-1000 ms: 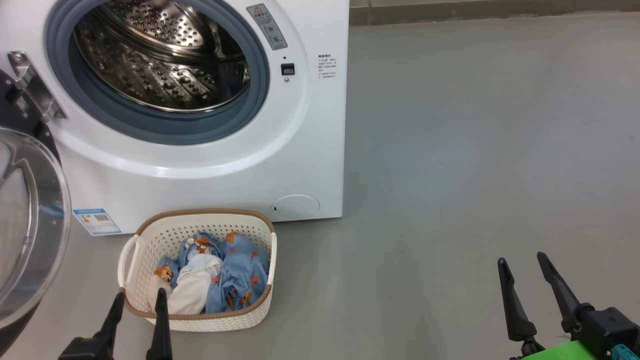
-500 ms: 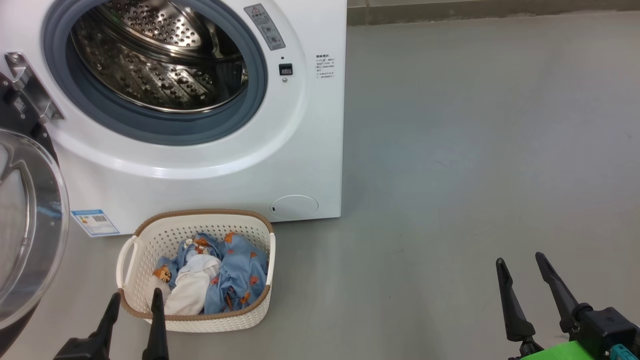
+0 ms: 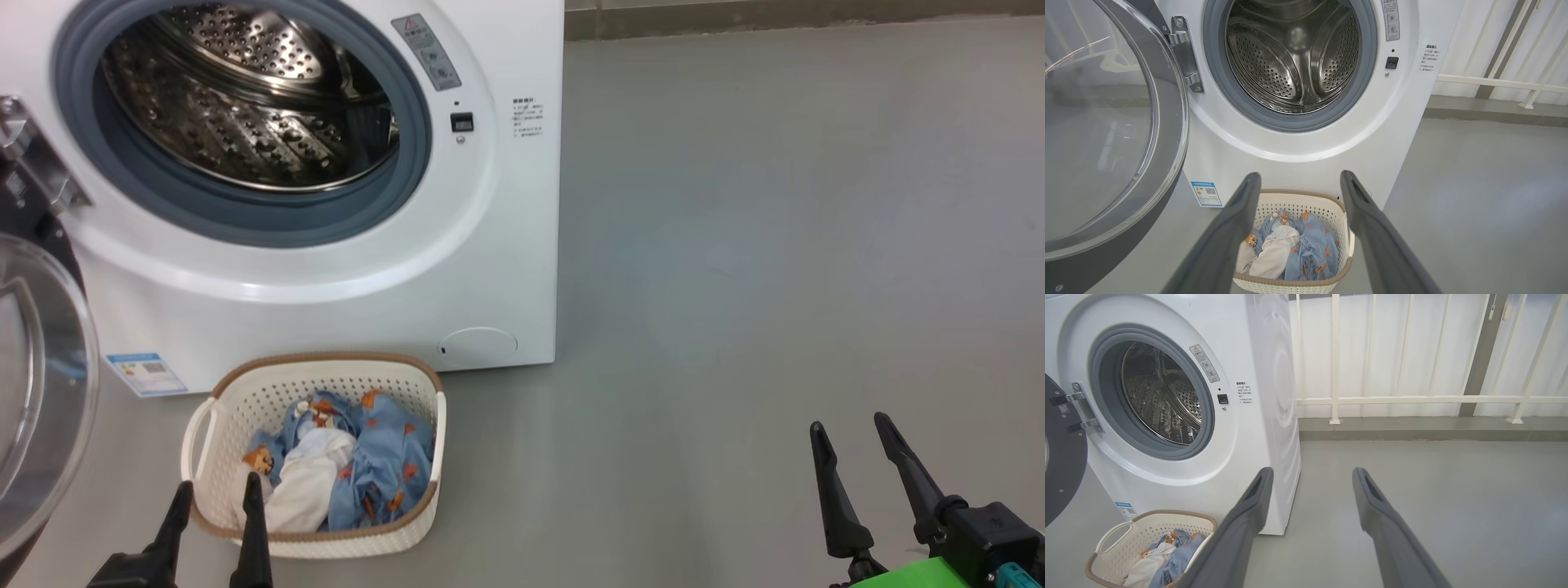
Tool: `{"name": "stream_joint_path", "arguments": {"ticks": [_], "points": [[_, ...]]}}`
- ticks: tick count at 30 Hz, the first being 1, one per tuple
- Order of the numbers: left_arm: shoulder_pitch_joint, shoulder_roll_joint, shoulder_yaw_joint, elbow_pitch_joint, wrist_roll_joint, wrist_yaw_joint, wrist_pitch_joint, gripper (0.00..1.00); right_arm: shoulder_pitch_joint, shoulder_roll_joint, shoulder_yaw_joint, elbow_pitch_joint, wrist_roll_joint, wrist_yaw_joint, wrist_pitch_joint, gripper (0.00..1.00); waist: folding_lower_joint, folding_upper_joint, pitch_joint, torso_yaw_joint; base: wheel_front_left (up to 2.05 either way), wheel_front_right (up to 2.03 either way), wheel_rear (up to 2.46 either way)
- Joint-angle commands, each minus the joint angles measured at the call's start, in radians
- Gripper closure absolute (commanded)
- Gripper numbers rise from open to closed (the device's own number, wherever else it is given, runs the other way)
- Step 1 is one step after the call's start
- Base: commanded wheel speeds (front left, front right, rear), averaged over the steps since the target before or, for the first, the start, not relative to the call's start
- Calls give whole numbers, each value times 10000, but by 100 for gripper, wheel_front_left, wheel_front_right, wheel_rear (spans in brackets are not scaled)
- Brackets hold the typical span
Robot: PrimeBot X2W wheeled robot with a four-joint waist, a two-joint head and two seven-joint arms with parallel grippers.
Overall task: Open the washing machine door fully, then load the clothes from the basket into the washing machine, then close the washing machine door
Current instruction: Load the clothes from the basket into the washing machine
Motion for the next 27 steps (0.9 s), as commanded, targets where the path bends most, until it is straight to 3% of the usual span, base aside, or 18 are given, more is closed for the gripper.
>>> {"name": "stream_joint_path", "arguments": {"ticks": [1,13,27], "points": [[-408,174,279,-191,-56,75,-104,0,-189,-88,213,-240,41,62,-52,0,0,-1,23,4,160,-160,0],[-613,287,112,-127,-70,-8,-421,0,-325,-88,248,-230,70,62,-75,0,0,-1,242,63,167,-167,0],[-754,326,-52,-70,-60,61,-530,0,-429,-88,235,-184,27,62,-88,0,0,-1,393,49,23,-23,0]]}}
